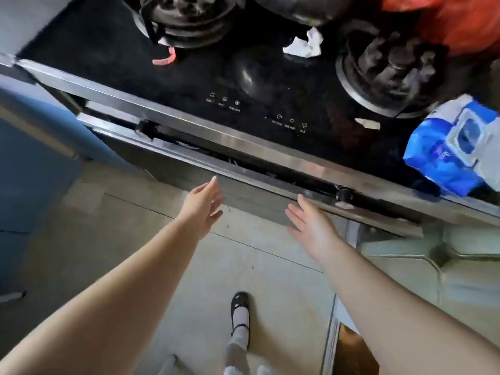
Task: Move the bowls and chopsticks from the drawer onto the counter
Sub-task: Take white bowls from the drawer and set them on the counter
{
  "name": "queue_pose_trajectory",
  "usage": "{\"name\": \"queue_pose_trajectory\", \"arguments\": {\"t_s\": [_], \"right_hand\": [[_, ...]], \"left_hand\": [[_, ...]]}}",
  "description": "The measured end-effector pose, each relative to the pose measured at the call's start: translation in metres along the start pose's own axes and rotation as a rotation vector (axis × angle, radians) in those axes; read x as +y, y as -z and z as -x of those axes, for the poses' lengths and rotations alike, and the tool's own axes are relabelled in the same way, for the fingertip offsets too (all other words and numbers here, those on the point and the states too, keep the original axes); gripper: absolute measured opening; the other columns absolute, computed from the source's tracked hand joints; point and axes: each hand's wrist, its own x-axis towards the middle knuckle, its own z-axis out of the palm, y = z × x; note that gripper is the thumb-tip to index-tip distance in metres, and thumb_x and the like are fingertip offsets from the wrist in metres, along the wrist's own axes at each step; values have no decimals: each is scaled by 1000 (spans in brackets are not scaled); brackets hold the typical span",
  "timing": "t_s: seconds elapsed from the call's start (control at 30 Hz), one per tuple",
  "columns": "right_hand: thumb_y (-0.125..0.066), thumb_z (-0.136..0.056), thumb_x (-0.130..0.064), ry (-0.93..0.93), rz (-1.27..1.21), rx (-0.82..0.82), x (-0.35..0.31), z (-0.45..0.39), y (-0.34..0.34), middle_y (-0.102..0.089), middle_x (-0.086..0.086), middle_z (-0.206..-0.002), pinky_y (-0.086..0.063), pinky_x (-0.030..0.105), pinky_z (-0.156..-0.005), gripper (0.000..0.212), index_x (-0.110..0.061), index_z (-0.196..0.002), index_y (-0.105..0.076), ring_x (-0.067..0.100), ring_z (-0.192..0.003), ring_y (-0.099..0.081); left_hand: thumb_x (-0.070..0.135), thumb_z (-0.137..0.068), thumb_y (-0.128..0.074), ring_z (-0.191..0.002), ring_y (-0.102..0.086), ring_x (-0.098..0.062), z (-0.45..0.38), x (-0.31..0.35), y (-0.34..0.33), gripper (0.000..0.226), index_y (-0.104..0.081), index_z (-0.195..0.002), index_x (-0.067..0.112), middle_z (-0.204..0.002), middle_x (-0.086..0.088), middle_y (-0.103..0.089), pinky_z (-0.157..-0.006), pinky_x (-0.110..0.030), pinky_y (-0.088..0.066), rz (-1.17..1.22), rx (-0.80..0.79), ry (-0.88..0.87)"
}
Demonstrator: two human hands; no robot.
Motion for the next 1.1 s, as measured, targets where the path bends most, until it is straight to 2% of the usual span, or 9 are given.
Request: {"name": "queue_pose_trajectory", "arguments": {"t_s": [0.07, 0.27, 0.4, 0.53, 0.67, 0.8, 0.87, 1.0, 1.1], "right_hand": [[-58, -94, -33, -34, -56, 60, -1, -23, -5, -54, 7, -139, -39, 41, -108, 36, -16, -126, -53, 19, -125, -54], [-59, -94, -33, -104, -192, 111, -1, -60, -14, -53, 10, -138, -42, 38, -102, 43, -15, -133, -49, 20, -128, -52], [-62, -93, -30, -131, -354, 142, 0, -75, -21, -58, 8, -132, -45, 36, -95, 26, -13, -111, -56, 18, -121, -57], [-64, -91, -26, -131, -496, 190, 1, -82, -25, -62, 1, -106, -44, 41, -103, 16, -12, -94, -58, 17, -115, -59], [-66, -90, -30, -154, -477, 190, 0, -84, -24, -64, -1, -99, -46, 44, -97, 19, -13, -97, -59, 17, -103, -62], [-65, -89, -35, -177, -432, 187, 4, -85, -21, -64, 1, -103, -47, 44, -90, 28, -13, -106, -60, 11, -88, -63], [-65, -89, -36, -191, -418, 171, 7, -83, -22, -64, 2, -106, -47, 42, -87, 28, -14, -105, -60, 9, -83, -63], [-63, -90, -37, -215, -407, 185, 14, -77, -25, -64, 1, -99, -46, 42, -90, 23, -14, -91, -59, 10, -86, -63], [-62, -90, -39, -249, -368, 153, 45, -50, -10, -63, 2, -108, -44, 44, -93, 27, -13, -94, -57, 13, -96, -63]], "left_hand": [[38, -94, -58, -123, -55, -19, -23, 3, -7, 46, -50, -134, 15, -133, -3, -57, -108, -42, -39, 25, -10, 38], [36, -92, -61, -125, -55, -19, -65, 4, -36, 46, -50, -130, 12, -135, -4, -55, -108, -45, -40, 43, -41, 142], [34, -92, -63, -123, -56, -18, -79, 2, -48, 47, -52, -131, 10, -132, -5, -57, -108, -43, -41, 105, -69, 184], [29, -90, -67, -101, -64, -14, -89, 0, -54, 34, -58, -117, 10, -108, -7, -60, -101, -40, -47, 190, -29, 211], [30, -88, -69, -94, -65, -10, -90, -3, -58, 60, -47, -139, 7, -94, -3, -59, -95, -34, -51, 142, 36, 189], [33, -87, -70, -97, -64, -10, -86, -11, -60, 65, -46, -141, 7, -89, 1, -58, -96, -33, -52, 94, 76, 172], [34, -87, -70, -101, -63, -10, -83, -11, -61, 58, -51, -135, 7, -91, 1, -58, -96, -33, -51, 74, 86, 170], [37, -87, -69, -99, -61, -10, -79, -15, -55, 29, -59, -100, 12, -87, 0, -57, -88, -30, -51, 25, 142, 158], [39, -87, -69, -92, -61, -8, -55, -44, -40, 31, -58, -98, 12, -82, 1, -56, -88, -30, -51, -6, 191, 150]]}}
